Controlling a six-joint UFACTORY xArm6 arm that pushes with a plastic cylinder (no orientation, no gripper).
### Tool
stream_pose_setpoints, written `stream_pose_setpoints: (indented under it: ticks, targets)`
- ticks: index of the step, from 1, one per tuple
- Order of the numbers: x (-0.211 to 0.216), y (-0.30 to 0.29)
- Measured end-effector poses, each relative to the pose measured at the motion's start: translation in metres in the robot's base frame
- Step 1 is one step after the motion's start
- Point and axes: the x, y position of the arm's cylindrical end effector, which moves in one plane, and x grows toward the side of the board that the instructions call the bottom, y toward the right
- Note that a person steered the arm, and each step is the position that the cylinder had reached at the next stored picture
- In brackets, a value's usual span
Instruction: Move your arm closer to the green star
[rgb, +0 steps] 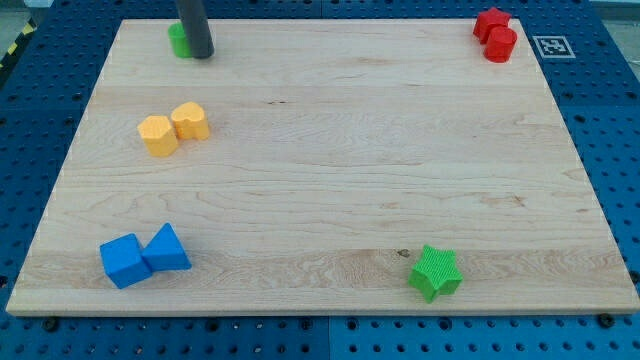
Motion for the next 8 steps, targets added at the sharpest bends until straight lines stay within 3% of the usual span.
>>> stream_pose_setpoints:
  ticks: [2,3,8]
  targets:
    - [-0.012,-0.025]
    - [0.003,-0.024]
    - [0.025,0.017]
